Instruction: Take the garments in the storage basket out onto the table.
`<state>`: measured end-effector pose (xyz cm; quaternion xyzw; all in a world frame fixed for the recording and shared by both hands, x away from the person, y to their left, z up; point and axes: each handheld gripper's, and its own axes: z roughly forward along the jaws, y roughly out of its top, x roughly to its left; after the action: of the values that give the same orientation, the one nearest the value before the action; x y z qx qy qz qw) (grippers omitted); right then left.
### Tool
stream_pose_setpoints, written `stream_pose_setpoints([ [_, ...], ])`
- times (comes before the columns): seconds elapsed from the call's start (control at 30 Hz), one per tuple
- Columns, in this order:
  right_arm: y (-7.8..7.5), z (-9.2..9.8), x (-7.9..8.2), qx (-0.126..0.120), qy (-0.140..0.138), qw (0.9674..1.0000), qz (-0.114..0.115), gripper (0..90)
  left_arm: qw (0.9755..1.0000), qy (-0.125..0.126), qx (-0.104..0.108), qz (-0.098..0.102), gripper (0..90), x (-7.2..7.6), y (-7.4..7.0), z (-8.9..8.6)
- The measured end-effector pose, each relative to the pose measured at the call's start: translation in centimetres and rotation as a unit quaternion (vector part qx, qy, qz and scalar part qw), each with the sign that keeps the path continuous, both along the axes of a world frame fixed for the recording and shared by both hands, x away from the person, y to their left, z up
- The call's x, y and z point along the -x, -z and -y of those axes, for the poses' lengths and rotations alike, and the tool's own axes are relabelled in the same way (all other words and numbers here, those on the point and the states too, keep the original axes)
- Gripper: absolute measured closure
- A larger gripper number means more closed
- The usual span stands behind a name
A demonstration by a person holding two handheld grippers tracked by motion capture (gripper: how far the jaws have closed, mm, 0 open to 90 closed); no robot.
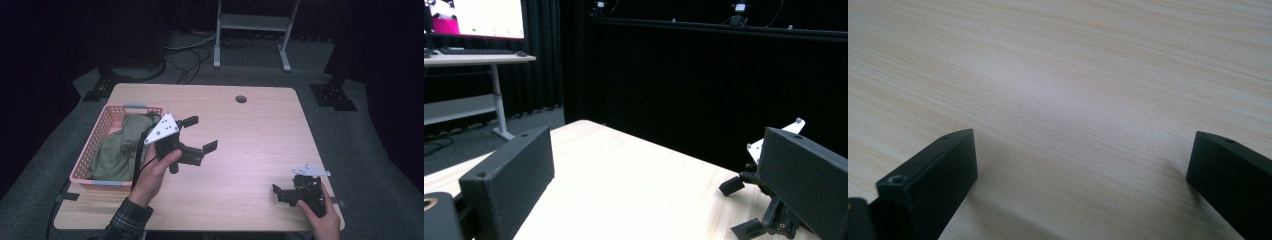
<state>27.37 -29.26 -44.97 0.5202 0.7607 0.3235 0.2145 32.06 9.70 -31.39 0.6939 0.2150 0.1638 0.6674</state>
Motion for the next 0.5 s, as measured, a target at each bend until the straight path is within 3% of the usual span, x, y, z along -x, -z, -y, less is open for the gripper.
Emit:
stream_pose_setpoints([
  [0.37, 0.0, 0.0, 0.0, 0.000, 0.000, 1.0000, 0.000, 0.0, 0.9999, 0.012, -0.008, 0.004, 1.4, 0.1, -1.5, -0.2],
  [0.5, 0.0, 0.0, 0.0, 0.000, 0.000, 1.0000, -0.001, 0.0, 0.9999, 0.012, -0.002, 0.005, 1.4, 0.2, -1.8, -0.6],
])
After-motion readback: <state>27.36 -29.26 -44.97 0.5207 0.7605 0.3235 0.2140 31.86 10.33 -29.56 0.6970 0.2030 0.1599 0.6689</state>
